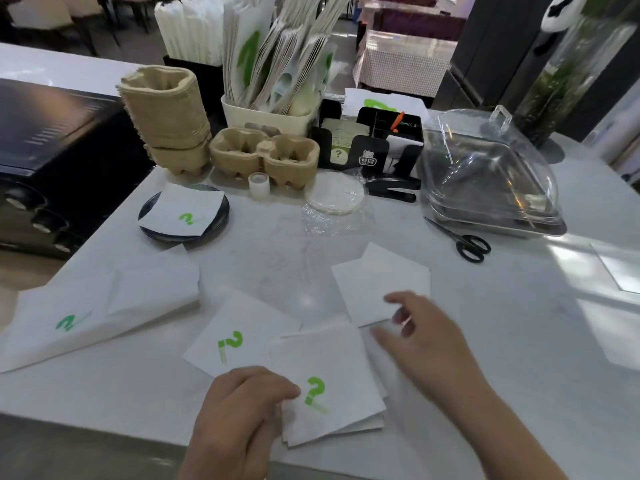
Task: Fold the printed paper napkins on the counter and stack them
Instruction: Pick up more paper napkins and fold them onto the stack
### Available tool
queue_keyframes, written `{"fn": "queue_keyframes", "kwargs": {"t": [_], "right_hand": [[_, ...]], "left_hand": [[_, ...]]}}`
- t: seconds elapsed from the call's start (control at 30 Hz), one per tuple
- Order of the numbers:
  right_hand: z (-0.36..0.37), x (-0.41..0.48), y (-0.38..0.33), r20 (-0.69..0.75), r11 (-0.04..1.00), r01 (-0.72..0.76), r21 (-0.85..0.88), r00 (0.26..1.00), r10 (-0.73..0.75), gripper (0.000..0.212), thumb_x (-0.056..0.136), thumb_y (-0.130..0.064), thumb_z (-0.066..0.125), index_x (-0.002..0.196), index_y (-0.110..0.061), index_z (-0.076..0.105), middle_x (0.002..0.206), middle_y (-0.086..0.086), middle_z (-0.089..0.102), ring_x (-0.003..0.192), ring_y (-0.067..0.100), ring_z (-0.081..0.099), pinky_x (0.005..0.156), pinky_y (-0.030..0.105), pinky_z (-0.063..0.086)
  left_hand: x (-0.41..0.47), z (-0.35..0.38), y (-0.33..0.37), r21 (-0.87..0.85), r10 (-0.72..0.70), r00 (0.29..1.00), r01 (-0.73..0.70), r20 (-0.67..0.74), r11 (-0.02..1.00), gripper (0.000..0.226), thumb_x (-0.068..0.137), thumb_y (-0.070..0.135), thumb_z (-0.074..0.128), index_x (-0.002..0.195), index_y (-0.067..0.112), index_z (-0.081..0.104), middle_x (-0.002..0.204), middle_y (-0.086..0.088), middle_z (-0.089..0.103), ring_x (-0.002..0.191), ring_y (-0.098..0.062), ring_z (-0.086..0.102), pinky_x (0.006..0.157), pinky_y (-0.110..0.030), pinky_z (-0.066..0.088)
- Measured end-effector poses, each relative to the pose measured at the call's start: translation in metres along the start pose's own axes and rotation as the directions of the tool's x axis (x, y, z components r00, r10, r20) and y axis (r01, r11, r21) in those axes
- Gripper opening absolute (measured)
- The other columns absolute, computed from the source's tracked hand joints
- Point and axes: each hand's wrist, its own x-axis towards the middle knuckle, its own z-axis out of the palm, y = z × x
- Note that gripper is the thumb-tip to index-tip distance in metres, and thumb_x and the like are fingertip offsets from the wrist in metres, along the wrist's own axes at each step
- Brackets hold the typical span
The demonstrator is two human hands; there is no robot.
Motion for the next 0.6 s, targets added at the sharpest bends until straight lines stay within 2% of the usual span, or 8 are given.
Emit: {"fn": "queue_keyframes", "kwargs": {"t": [0.07, 0.1, 0.17, 0.23, 0.3, 0.4, 0.5, 0.6], "right_hand": [[-0.015, 0.035, 0.015, -0.13, 0.999, 0.007, -0.047, 0.991, -0.013, 0.051, 0.082, -0.037, 0.074, 0.128, -0.022, 0.06, 0.115, 0.0, 0.065, 0.107, 0.023, 0.06, 0.095, 0.035, 0.045], [-0.021, 0.053, 0.021, -0.115, 0.995, -0.017, -0.102, 0.993, 0.006, 0.059, 0.082, -0.041, 0.073, 0.134, -0.02, 0.056, 0.128, 0.003, 0.062, 0.119, 0.027, 0.056, 0.101, 0.039, 0.043], [-0.029, 0.083, 0.025, 0.039, 0.975, -0.124, -0.185, 0.99, 0.134, 0.081, 0.079, -0.051, 0.072, 0.148, -0.02, 0.042, 0.147, 0.006, 0.052, 0.135, 0.031, 0.045, 0.108, 0.045, 0.041], [-0.032, 0.103, 0.023, 0.151, 0.952, -0.17, -0.253, 0.966, 0.212, 0.097, 0.072, -0.056, 0.076, 0.152, -0.02, 0.035, 0.149, 0.008, 0.05, 0.137, 0.032, 0.043, 0.108, 0.047, 0.041], [-0.037, 0.114, 0.017, 0.181, 0.937, -0.162, -0.31, 0.957, 0.226, 0.097, 0.067, -0.054, 0.082, 0.148, -0.018, 0.04, 0.142, 0.009, 0.055, 0.128, 0.031, 0.051, 0.102, 0.043, 0.046], [-0.043, 0.118, 0.012, 0.246, 0.929, -0.2, -0.311, 0.927, 0.282, 0.078, 0.07, -0.041, 0.086, 0.134, -0.011, 0.052, 0.13, 0.007, 0.059, 0.116, 0.028, 0.058, 0.089, 0.037, 0.047], [-0.042, 0.117, 0.016, 0.317, 0.947, -0.218, -0.236, 0.904, 0.287, 0.046, 0.07, -0.032, 0.086, 0.096, 0.0, 0.065, 0.093, 0.01, 0.061, 0.079, 0.027, 0.058, 0.071, 0.035, 0.044], [-0.04, 0.111, 0.017, 0.334, 0.951, -0.199, -0.235, 0.903, 0.271, 0.036, 0.07, -0.032, 0.084, 0.07, -0.009, 0.056, 0.075, 0.007, 0.053, 0.066, 0.023, 0.047, 0.061, 0.032, 0.036]], "left_hand": [[0.023, 0.001, 0.015, -0.06, -0.095, 0.994, 0.092, -0.051, 0.994, 0.024, 0.082, 0.008, 0.057, 0.094, 0.016, 0.076, 0.098, 0.01, 0.073, 0.097, -0.009, 0.065, 0.086, -0.025, 0.05], [0.039, 0.005, 0.022, -0.045, -0.113, 0.993, 0.111, -0.037, 0.993, 0.022, 0.084, 0.016, 0.057, 0.096, 0.017, 0.076, 0.099, 0.013, 0.073, 0.097, -0.009, 0.065, 0.087, -0.026, 0.049], [0.077, 0.02, 0.035, 0.036, -0.158, 0.985, 0.156, 0.072, 0.987, 0.027, 0.085, 0.032, 0.058, 0.104, 0.023, 0.075, 0.104, 0.015, 0.074, 0.103, -0.011, 0.065, 0.091, -0.03, 0.049], [0.117, 0.043, 0.041, 0.19, -0.219, 0.934, 0.169, 0.282, 0.967, 0.035, 0.089, 0.041, 0.058, 0.118, 0.029, 0.072, 0.12, 0.012, 0.074, 0.119, -0.017, 0.062, 0.101, -0.035, 0.046], [0.147, 0.068, 0.039, 0.362, -0.311, 0.827, 0.14, 0.469, 0.921, 0.04, 0.093, 0.045, 0.056, 0.129, 0.029, 0.067, 0.131, 0.007, 0.07, 0.129, -0.023, 0.054, 0.104, -0.038, 0.041], [0.168, 0.098, 0.029, 0.511, -0.406, 0.723, 0.085, 0.559, 0.855, 0.037, 0.093, 0.044, 0.056, 0.122, 0.026, 0.071, 0.128, -0.002, 0.065, 0.122, -0.029, 0.053, 0.096, -0.04, 0.042], [0.164, 0.108, 0.019, 0.49, -0.405, 0.732, 0.113, 0.547, 0.865, 0.034, 0.092, 0.039, 0.059, 0.123, 0.028, 0.069, 0.133, -0.001, 0.059, 0.123, -0.029, 0.049, 0.095, -0.039, 0.041], [0.16, 0.107, 0.01, 0.392, -0.412, 0.767, 0.228, 0.492, 0.892, 0.048, 0.086, 0.044, 0.067, 0.131, 0.031, 0.061, 0.139, 0.0, 0.052, 0.13, -0.028, 0.045, 0.099, -0.039, 0.039]]}}
